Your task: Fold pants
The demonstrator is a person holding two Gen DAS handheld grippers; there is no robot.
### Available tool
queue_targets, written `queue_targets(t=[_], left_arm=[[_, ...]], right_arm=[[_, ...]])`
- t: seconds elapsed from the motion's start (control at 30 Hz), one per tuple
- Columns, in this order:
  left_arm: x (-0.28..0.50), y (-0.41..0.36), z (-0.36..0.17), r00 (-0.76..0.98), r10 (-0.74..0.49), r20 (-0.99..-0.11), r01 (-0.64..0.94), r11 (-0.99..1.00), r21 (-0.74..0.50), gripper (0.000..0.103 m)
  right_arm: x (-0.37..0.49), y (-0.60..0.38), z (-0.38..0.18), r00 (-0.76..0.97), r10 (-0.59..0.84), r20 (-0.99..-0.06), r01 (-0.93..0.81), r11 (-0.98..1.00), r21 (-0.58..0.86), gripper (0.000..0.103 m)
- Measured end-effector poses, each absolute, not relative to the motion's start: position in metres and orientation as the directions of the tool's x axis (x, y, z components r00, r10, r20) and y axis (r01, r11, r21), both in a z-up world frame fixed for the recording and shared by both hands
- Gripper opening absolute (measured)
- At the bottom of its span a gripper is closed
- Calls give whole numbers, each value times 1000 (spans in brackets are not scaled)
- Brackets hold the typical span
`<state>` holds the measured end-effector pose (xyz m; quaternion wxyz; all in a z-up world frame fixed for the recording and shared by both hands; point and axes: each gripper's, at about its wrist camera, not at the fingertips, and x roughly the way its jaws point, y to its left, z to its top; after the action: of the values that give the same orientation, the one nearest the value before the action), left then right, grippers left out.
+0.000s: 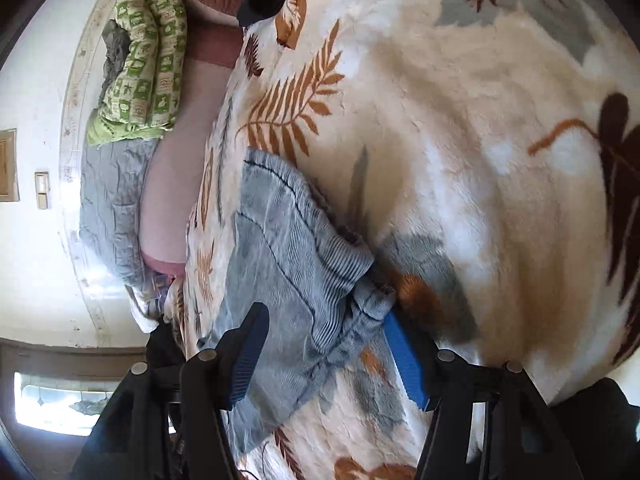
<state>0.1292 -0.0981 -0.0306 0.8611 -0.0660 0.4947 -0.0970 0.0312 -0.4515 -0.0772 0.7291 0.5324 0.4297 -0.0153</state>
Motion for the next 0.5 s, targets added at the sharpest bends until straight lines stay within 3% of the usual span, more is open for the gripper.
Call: queue_targets(t=[0.07,0.1,0.23,0.33,0.5], left_arm=[[138,-105,-43,464,-182,-867,83,983,-162,80],[142,-111,-53,426,-133,-895,84,991,-108,80],[140,-134,-52,448,1,-894,149,986,76,81],[133,-130,-33,488,-64,-870,144,990,8,81],[143,-140,-55,426,-48,-903,163,986,24,81]], right_arm=[[34,-454,-73,622,426,-658,469,471,748,50],[36,-453,-70,613,421,-669,458,500,735,28],[39,-446,-63,591,375,-714,443,589,676,29],[41,-440,-56,587,334,-738,427,646,632,29],[41,-441,-61,568,328,-755,446,649,617,29]])
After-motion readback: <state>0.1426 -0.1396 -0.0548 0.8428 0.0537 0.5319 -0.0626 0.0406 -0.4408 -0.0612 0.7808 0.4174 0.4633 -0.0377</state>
